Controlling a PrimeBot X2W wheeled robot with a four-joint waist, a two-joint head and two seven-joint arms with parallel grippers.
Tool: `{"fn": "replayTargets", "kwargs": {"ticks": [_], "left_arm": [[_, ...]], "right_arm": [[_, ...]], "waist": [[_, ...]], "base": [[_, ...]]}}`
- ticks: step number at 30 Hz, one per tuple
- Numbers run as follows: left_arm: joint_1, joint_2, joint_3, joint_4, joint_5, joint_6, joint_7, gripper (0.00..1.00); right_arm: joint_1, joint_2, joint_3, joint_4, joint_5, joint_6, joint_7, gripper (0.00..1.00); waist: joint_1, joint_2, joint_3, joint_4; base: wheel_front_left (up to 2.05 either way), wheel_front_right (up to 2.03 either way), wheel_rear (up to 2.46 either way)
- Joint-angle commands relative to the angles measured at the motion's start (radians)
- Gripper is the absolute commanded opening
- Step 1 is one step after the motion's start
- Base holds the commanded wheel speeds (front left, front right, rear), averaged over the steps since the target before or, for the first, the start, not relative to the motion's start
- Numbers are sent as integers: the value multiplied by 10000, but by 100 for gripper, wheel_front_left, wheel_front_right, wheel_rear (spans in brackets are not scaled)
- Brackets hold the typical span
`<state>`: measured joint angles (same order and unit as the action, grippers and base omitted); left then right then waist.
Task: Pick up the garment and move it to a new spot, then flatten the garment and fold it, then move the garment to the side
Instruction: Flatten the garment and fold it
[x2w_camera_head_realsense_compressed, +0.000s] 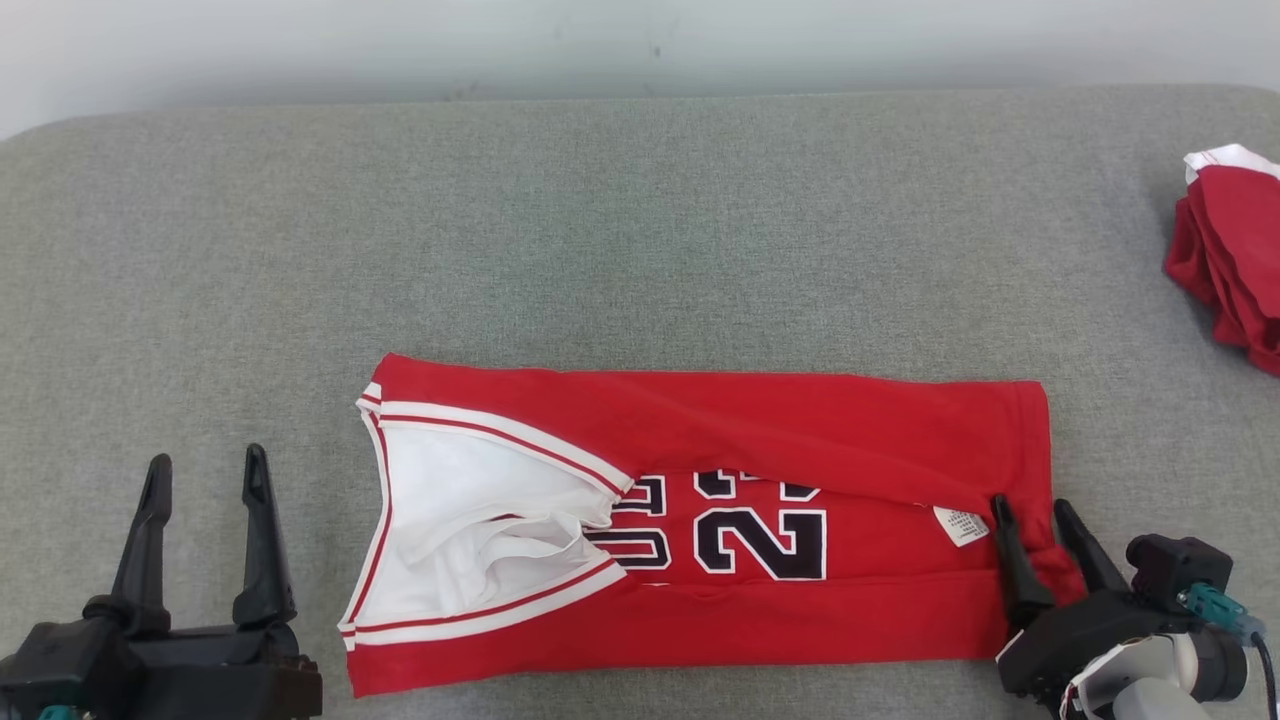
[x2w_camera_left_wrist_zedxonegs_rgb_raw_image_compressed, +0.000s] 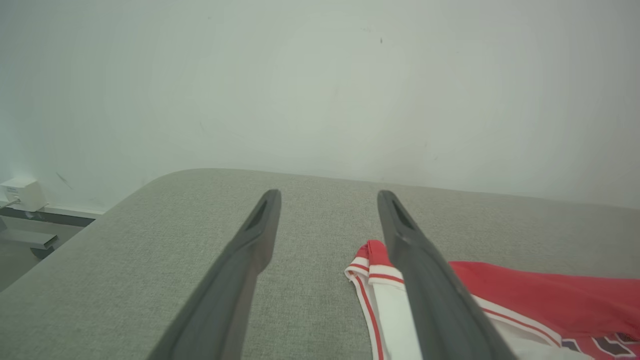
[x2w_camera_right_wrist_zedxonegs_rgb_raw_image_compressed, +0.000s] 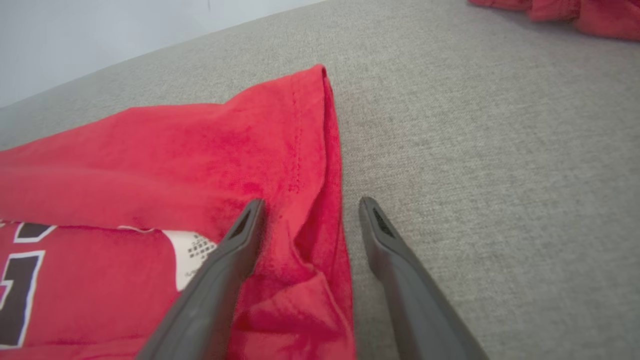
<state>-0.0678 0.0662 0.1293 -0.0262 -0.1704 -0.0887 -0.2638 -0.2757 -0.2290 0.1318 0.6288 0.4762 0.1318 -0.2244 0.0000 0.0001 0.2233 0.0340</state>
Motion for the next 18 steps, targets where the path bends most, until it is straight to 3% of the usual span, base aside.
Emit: {"fn": "replayTargets", "kwargs": {"ticks": [1, 2, 3, 9, 18], "left_arm": [[104, -63, 87, 29, 122, -41, -1, 100], [100, -77, 124, 44, 157, -70, -1, 100], [100, -96, 154, 47, 189, -70, -1, 100], [185, -146, 311, 10, 289, -143, -1, 100], [359, -160, 230, 119, 355, -195, -1, 100]], "right_arm": [[-32, 91, 99, 207, 64, -29, 2, 37], [-38, 148, 167, 299, 76, -29, -8, 8], [-43, 212, 243, 365, 111, -29, -44, 0], [-242, 283, 384, 522, 344, -29, -211, 0], [-355, -936, -452, 792, 570, -31, -383, 0]], "waist": [[0, -1, -11, 25], [0, -1, -21, 37], [0, -1, -35, 47], [0, -1, -140, -28], [0, -1, -594, -98]], "base": [[0, 0, 0], [0, 0, 0], [0, 0, 0], [0, 0, 0], [0, 0, 0]]}}
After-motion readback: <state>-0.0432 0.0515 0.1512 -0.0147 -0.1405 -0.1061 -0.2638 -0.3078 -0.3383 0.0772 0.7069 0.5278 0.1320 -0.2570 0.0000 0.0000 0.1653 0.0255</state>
